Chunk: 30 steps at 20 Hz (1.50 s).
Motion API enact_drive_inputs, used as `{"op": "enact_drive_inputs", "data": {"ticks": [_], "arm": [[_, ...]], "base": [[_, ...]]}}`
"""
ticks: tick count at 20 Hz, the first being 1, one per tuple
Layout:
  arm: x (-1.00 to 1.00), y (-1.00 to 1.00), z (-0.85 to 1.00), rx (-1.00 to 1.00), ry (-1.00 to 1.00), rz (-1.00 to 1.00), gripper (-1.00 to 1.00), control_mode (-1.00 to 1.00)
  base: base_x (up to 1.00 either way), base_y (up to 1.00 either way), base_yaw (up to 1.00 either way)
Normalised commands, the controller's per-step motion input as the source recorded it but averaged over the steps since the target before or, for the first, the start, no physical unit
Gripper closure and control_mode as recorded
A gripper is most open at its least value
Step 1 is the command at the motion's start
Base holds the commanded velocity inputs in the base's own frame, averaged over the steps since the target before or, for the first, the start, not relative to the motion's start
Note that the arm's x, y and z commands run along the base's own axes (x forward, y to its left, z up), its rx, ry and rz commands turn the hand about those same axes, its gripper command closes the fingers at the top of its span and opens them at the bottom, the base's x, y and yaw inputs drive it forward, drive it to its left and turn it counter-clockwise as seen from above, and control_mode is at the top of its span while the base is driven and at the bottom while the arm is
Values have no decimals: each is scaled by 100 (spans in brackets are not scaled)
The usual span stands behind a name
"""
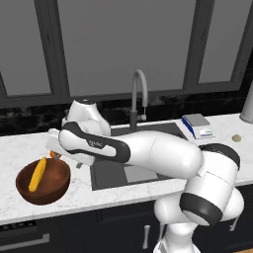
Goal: Pick the corn from the sink and place it in the bowl. Then pick the bowl and place it in the microwave. Then close the microwave door and press the start button.
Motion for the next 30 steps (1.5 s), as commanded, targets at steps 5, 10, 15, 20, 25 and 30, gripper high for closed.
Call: {"op": "enact_drive_inputs", "data": {"ticks": [5, 10, 15, 20, 25, 30], "arm": [[0, -25, -31, -4, 0, 4, -100, -100], [0, -26, -42, 0, 0, 3, -100, -100], [20, 7, -42, 0, 0, 2, -100, -100], [22, 13, -25, 0, 0, 0, -100, -100], [17, 21, -30, 0, 0, 0, -100, -100], [11, 37, -6, 0, 0, 0, -100, -100]], "base": [[0, 0, 0], [0, 0, 0], [0, 0, 0], [0, 0, 0], [0, 0, 0], [0, 0, 0]]}}
